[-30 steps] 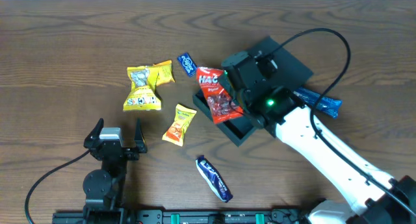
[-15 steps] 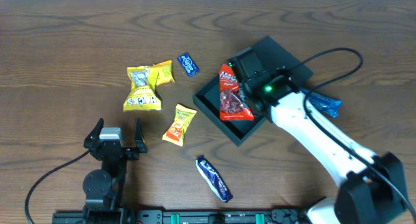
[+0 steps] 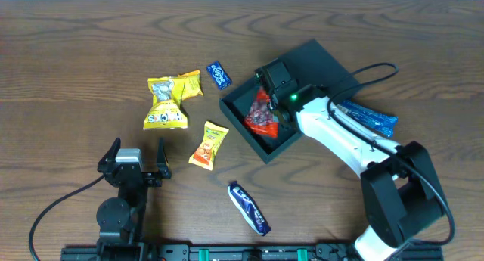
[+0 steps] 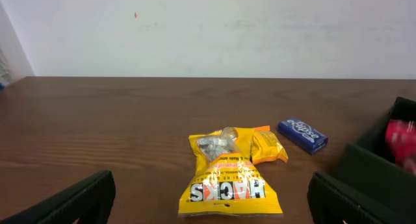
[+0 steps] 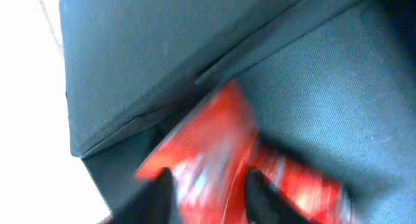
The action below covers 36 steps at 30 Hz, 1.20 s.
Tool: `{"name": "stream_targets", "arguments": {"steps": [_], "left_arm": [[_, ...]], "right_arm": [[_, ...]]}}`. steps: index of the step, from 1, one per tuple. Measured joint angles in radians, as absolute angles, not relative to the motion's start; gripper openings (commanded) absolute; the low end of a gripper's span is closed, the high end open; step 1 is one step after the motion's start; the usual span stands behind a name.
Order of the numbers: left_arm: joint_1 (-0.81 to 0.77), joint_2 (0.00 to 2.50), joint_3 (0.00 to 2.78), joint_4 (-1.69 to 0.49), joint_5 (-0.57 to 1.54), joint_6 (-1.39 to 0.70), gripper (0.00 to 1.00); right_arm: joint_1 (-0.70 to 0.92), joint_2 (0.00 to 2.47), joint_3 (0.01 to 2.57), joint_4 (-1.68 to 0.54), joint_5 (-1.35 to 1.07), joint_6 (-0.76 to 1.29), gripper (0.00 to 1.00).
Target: Pack container
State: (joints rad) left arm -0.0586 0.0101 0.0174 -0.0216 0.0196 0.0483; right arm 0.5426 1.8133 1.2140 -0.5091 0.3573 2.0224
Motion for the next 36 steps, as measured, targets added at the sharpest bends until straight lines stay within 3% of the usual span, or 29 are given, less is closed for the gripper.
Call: {"name": "stream_targets", "arguments": {"steps": [2, 4, 5, 8, 9, 10, 11, 16, 21, 36], "left_arm": [[-0.059, 0.01, 0.017, -0.022, 0.02, 0.048, 0.95], [-0.059, 0.01, 0.017, -0.022, 0.02, 0.048, 0.95], [-0.059, 0.01, 0.017, -0.022, 0.02, 0.048, 0.95], [-0.059, 0.01, 0.017, -0.022, 0.02, 0.048, 0.95], [-0.059, 0.01, 0.017, -0.022, 0.02, 0.048, 0.95], [-0.059, 0.01, 0.017, -0.021, 0.02, 0.048, 0.95], [-0.059, 0.01, 0.017, -0.022, 0.02, 0.048, 0.95], [-0.059, 0.01, 0.017, -0.022, 0.02, 0.048, 0.95], [-0.059, 0.01, 0.017, -0.022, 0.02, 0.048, 0.95], [-0.059, 0.01, 0.017, -0.022, 0.02, 0.048, 0.95]], "right_arm": [[0.543, 1.811, 1.214, -0.508, 0.361, 2.023, 0.67], [0.544, 1.8, 1.214, -0.503, 0.36, 2.019, 0.68], [0.546, 1.784, 1.214, -0.496, 0.361, 2.015, 0.54], [0.56, 1.721, 1.214, -0.473, 0.377, 1.928, 0.34], [0.567, 1.695, 1.214, -0.476, 0.383, 1.886, 0.23], [0.578, 1.666, 1.215, -0.486, 0.393, 1.838, 0.06], [0.59, 1.638, 1.216, -0.503, 0.403, 1.792, 0.01], [0.641, 1.536, 1.231, -0.743, 0.446, 1.581, 0.01], [0.633, 1.534, 1.228, -0.981, 0.392, 1.574, 0.01], [0.578, 1.71, 1.228, -0.854, 0.234, 1.486, 0.01]]}}
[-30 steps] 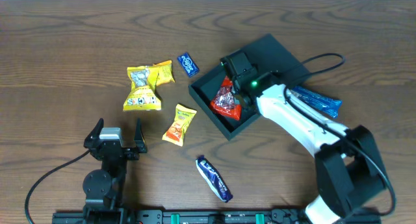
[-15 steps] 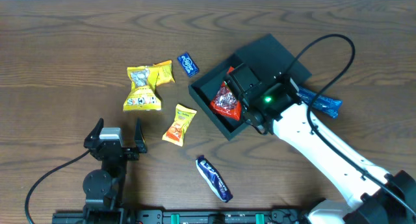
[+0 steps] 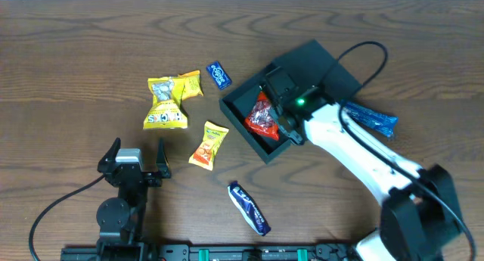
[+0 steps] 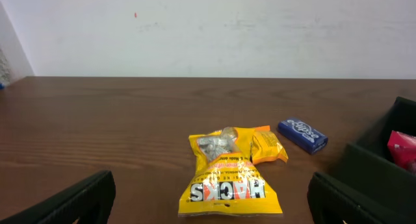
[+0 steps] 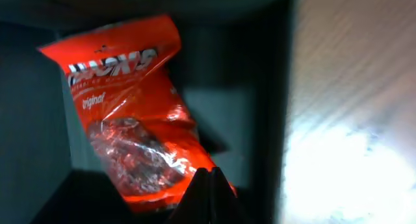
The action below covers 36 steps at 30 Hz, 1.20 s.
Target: Pack container
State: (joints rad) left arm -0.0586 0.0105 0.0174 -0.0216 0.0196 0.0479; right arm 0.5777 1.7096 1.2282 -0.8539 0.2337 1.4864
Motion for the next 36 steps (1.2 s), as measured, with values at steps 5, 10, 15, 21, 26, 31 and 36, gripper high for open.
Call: {"name": "stream_targets", "arguments": {"steps": [5, 10, 15, 21, 26, 31, 36], "left_arm": [[-0.059, 0.01, 0.017, -0.022, 0.02, 0.048, 0.95], [-0.059, 0.01, 0.017, -0.022, 0.02, 0.048, 0.95], [-0.059, 0.01, 0.017, -0.022, 0.02, 0.048, 0.95], [-0.059, 0.01, 0.017, -0.022, 0.02, 0.048, 0.95], [-0.059, 0.01, 0.017, -0.022, 0.02, 0.048, 0.95], [-0.059, 0.01, 0.017, -0.022, 0.02, 0.048, 0.95], [-0.059, 0.01, 0.017, -0.022, 0.02, 0.048, 0.95]], "right_arm": [[0.556, 1.782, 1.228, -0.828, 0.209, 1.461, 0.01], [0.54, 1.837, 1.228, -0.795, 0.206, 1.449, 0.01], [0.54, 1.862, 1.228, -0.741, 0.161, 1.446, 0.01], [0.54, 1.913, 1.228, -0.603, 0.111, 1.447, 0.01], [0.541, 1.947, 1.228, -0.458, 0.067, 1.456, 0.01], [0.541, 1.965, 1.229, -0.416, 0.057, 1.449, 0.01], [0.543, 1.964, 1.229, -0.519, 0.052, 1.419, 0.01]]}}
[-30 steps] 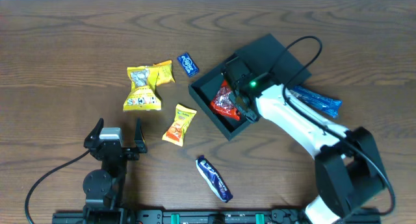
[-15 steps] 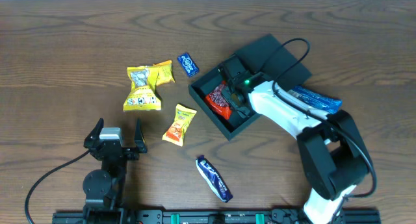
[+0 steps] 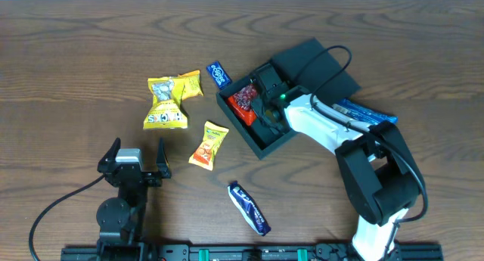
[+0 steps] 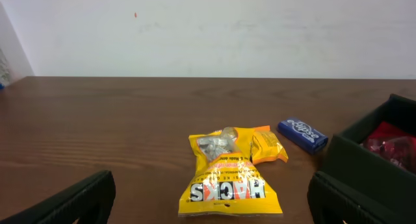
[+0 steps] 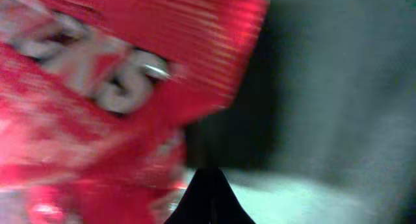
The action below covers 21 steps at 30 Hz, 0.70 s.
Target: Pack container
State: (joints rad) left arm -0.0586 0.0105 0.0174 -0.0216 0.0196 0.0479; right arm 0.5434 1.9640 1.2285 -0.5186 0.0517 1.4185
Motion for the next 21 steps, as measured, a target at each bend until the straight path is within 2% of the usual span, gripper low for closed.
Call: {"name": "stream_targets", "arguments": {"steps": [5, 6, 7, 8, 9, 10, 12, 13, 16, 21], "left_arm": [[-0.059, 0.01, 0.017, -0.022, 0.02, 0.048, 0.95], [-0.059, 0.01, 0.017, -0.022, 0.02, 0.048, 0.95], [-0.059, 0.01, 0.017, -0.022, 0.02, 0.048, 0.95], [-0.059, 0.01, 0.017, -0.022, 0.02, 0.048, 0.95], [-0.059, 0.01, 0.017, -0.022, 0.02, 0.048, 0.95], [-0.059, 0.01, 0.017, -0.022, 0.02, 0.048, 0.95], [-0.059, 0.01, 0.017, -0.022, 0.02, 0.048, 0.95], [-0.059, 0.01, 0.017, -0.022, 0.02, 0.048, 0.95], [-0.059, 0.01, 0.017, -0.022, 0.02, 0.048, 0.95], [-0.059, 0.01, 0.017, -0.022, 0.02, 0.048, 0.95]], "right_arm": [[0.545, 1.899, 1.228, -0.546, 0.054, 1.376, 0.01], [0.546, 1.872, 1.228, -0.553, 0.059, 1.37, 0.07], [0.549, 1.825, 1.228, -0.571, 0.068, 1.361, 0.23], [0.552, 1.778, 1.228, -0.593, 0.075, 1.356, 0.46], [0.557, 1.725, 1.229, -0.625, 0.083, 1.35, 0.58], [0.562, 1.683, 1.231, -0.669, 0.091, 1.351, 0.65], [0.577, 1.591, 1.233, -0.802, 0.112, 1.361, 0.96], [0.582, 1.57, 1.234, -0.844, 0.121, 1.372, 0.99], [0.61, 1.518, 1.233, -1.007, 0.135, 1.431, 0.99], [0.669, 1.496, 1.233, -1.044, 0.139, 1.514, 0.97]]}}
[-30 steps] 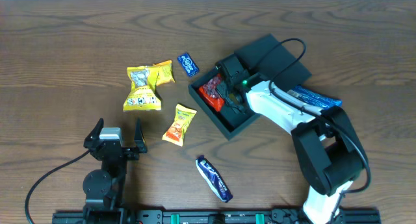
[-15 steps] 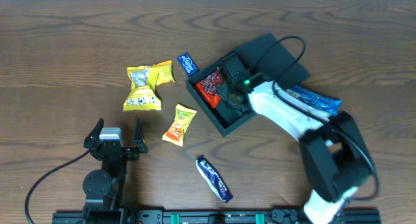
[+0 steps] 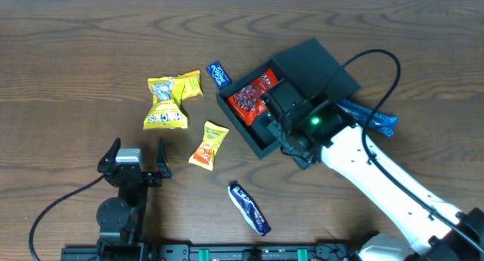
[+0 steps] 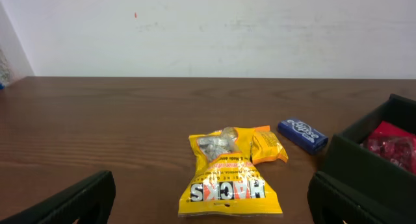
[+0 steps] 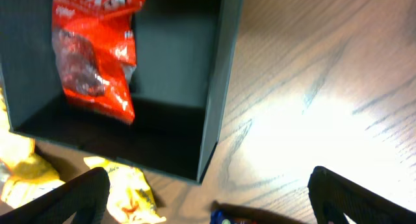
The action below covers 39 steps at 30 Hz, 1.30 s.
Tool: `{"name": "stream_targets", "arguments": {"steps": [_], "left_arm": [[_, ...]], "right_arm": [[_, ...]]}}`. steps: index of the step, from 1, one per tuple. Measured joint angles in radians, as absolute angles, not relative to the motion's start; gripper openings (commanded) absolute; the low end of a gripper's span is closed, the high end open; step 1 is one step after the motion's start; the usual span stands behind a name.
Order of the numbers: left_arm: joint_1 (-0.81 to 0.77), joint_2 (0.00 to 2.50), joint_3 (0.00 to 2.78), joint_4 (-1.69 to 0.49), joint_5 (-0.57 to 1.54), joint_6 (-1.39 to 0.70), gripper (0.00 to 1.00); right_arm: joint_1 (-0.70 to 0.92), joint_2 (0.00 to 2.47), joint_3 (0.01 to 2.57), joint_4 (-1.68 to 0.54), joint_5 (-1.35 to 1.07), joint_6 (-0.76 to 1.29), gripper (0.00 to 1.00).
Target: Pack container
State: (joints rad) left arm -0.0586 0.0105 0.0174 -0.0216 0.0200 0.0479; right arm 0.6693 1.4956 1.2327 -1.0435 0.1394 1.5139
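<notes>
The black container (image 3: 264, 140) stands open at mid-table, its lid (image 3: 314, 64) folded back behind it. A red snack packet (image 3: 248, 97) lies in its far-left part, and the same red packet (image 5: 97, 62) shows in the right wrist view. My right gripper (image 3: 278, 127) hangs above the container's near side, open and empty; its fingertips (image 5: 71, 198) stand wide apart. My left gripper (image 3: 136, 156) rests open near the front left, facing the yellow Hacks packet (image 4: 227, 178).
Loose on the table are a yellow Hacks packet (image 3: 166, 102), a small blue packet (image 3: 218, 74), an orange packet (image 3: 209, 144), a dark blue bar (image 3: 249, 208) and a blue packet (image 3: 370, 117) behind my right arm.
My right gripper was shut low inside the container against the red packet; now it is open and higher, over the container's near side. The left arm has not moved.
My right gripper's fingers were around the red packet inside the container. Then the packet lay mid-container with the fingers shut beside it. Later the packet sat in the far-left part and the container stood slightly further left. Now the gripper is open above.
</notes>
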Motion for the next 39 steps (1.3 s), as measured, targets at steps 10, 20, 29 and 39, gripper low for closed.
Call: {"name": "stream_targets", "arguments": {"steps": [10, 20, 29, 39], "left_arm": [[-0.059, 0.01, 0.017, -0.022, 0.02, 0.048, 0.95], [-0.059, 0.01, 0.017, -0.022, 0.02, 0.048, 0.95], [-0.059, 0.01, 0.017, -0.022, 0.02, 0.048, 0.95], [-0.059, 0.01, 0.017, -0.022, 0.02, 0.048, 0.95]], "right_arm": [[0.697, 1.609, 1.232, -1.044, 0.145, 1.607, 0.84], [0.698, 1.717, 1.231, -1.028, 0.123, 1.617, 0.7], [0.7, 1.791, 1.229, -1.001, 0.125, 1.616, 0.21], [0.7, 1.792, 1.227, -1.009, 0.237, 1.46, 0.01]]}}
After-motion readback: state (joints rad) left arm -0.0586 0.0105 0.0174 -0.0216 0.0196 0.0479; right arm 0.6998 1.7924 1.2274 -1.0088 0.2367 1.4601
